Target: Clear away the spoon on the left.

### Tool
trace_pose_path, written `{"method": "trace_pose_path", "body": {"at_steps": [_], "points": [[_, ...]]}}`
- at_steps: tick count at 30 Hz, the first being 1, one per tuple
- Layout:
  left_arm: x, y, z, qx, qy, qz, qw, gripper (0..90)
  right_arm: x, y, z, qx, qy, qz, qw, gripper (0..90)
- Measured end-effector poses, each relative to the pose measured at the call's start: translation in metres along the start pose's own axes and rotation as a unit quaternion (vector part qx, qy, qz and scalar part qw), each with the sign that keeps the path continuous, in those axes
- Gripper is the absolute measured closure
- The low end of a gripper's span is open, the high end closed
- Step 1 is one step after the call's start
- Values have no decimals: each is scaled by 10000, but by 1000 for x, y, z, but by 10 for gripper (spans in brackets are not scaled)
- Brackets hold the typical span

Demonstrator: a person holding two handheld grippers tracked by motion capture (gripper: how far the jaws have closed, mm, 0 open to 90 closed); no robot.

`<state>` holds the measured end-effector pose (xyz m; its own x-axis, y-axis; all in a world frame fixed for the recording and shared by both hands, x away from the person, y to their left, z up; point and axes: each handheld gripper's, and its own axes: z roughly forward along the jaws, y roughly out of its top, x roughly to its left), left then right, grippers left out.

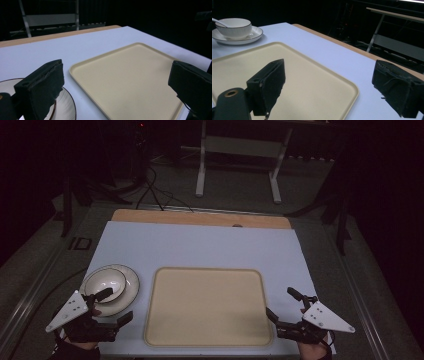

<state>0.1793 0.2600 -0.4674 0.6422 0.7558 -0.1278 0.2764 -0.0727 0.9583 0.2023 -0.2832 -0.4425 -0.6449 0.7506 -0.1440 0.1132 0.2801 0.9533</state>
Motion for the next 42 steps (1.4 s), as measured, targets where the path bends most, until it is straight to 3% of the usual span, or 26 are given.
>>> {"method": "trace_pose_path", "body": {"at_steps": [2, 5, 8, 15, 19, 22, 25, 28, 32, 36, 42], "points": [[-1, 0, 1, 54, 14, 24, 10000, 9, -1, -1, -1, -29, 10, -4, 10000, 116], [-6, 0, 8, 404, -165, 113, 9990, 8, -3, -3, -2, -34, 22, 36, 10000, 116], [-10, 2, 12, 527, -325, 181, 9979, 9, -3, -4, -2, -3, 56, 68, 10000, 116], [-14, 2, 11, 598, -230, 259, 9976, 9, 0, -5, -1, 71, 109, -12, 9999, 116], [-17, 4, 13, 757, -320, 250, 9963, 9, 2, -5, 0, 96, 132, -58, 9998, 116], [-19, 6, 14, 709, -166, 317, 9968, 9, 2, -5, 1, 117, 192, -51, 9997, 116], [-19, 8, 15, 743, -154, 262, 9968, 9, 2, -6, 2, 142, 231, -39, 9996, 116], [-22, 11, 18, 860, -288, 259, 9955, 13, 3, -6, 2, 155, 222, -74, 9996, 116], [-29, 19, 20, 961, -415, 426, 9936, 24, 5, -5, 2, 149, 208, -122, 9996, 116], [-32, 30, 20, 925, -555, 481, 9930, 24, 6, -4, 1, 127, 187, -197, 9995, 116], [-33, 53, 12, 828, -570, 630, 9929, 27, 9, -3, 0, 118, 175, -299, 9993, 116]]}}
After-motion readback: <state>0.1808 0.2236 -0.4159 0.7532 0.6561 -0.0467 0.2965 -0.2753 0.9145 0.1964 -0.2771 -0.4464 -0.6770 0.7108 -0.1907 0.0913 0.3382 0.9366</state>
